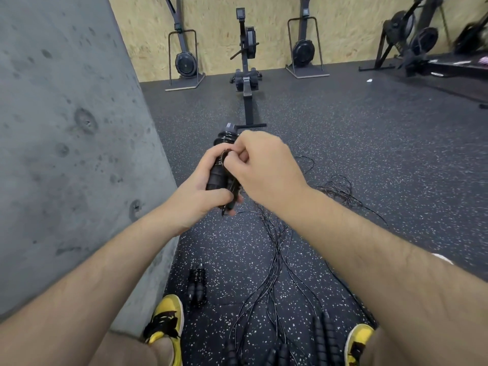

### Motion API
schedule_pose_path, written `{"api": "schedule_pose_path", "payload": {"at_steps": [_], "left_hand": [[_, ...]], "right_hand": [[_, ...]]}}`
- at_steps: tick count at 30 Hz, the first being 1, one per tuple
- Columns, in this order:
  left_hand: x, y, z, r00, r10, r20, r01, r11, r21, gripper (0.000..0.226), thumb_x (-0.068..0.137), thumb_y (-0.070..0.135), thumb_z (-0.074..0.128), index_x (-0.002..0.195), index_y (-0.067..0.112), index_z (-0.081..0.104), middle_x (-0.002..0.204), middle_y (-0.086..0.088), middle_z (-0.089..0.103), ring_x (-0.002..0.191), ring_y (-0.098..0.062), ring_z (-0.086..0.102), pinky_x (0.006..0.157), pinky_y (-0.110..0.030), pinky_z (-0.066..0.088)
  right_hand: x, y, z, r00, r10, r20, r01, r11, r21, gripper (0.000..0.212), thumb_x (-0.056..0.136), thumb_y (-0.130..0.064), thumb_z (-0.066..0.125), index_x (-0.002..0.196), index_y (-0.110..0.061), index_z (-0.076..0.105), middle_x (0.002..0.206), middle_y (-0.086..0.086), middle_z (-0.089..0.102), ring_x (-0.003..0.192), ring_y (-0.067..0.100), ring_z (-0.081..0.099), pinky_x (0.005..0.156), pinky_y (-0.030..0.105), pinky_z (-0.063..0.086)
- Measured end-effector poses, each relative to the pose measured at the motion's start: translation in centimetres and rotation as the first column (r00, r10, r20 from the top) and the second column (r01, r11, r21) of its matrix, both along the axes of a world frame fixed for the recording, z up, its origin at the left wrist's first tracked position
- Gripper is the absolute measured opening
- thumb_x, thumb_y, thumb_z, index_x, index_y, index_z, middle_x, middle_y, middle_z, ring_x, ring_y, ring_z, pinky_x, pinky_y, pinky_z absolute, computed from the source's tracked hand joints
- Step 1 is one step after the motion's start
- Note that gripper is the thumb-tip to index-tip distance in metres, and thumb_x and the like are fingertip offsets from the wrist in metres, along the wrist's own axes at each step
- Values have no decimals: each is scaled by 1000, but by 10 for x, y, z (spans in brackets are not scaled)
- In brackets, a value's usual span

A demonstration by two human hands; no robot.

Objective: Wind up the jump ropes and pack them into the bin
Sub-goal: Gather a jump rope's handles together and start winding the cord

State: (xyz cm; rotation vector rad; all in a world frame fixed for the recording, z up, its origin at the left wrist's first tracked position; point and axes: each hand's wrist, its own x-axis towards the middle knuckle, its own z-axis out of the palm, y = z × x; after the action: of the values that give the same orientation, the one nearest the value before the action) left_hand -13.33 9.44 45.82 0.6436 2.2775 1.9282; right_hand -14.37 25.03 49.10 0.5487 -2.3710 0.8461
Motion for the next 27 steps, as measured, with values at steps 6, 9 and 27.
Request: {"api": "schedule_pose_path", "payload": {"at_steps": [6,9,27], "left_hand": [[-5,-5,-18,974,197,-116,-210,972,-109,81,82,20,67,142,60,29,126,34,54,106,-5,62,100,-42,52],[-13,-11,-26,962,272,-27,-273,959,-78,83,79,24,53,139,68,16,139,24,48,112,-11,59,109,-45,44],[-55,-90,-99,829,549,-107,-554,780,-292,59,92,-7,61,128,39,56,125,-4,42,98,-17,61,89,-27,56]], "right_hand": [[-10,-8,-17,992,8,129,-1,999,-51,13,91,-33,63,91,-25,73,82,-4,61,83,18,58,77,34,48],[-11,-22,-30,971,-5,240,34,993,-117,14,92,-25,59,96,-23,72,87,-3,70,86,20,63,79,34,51],[-71,-104,-110,694,265,670,-3,931,-365,42,92,-9,54,122,-25,30,85,-1,54,67,16,53,59,29,42]]}}
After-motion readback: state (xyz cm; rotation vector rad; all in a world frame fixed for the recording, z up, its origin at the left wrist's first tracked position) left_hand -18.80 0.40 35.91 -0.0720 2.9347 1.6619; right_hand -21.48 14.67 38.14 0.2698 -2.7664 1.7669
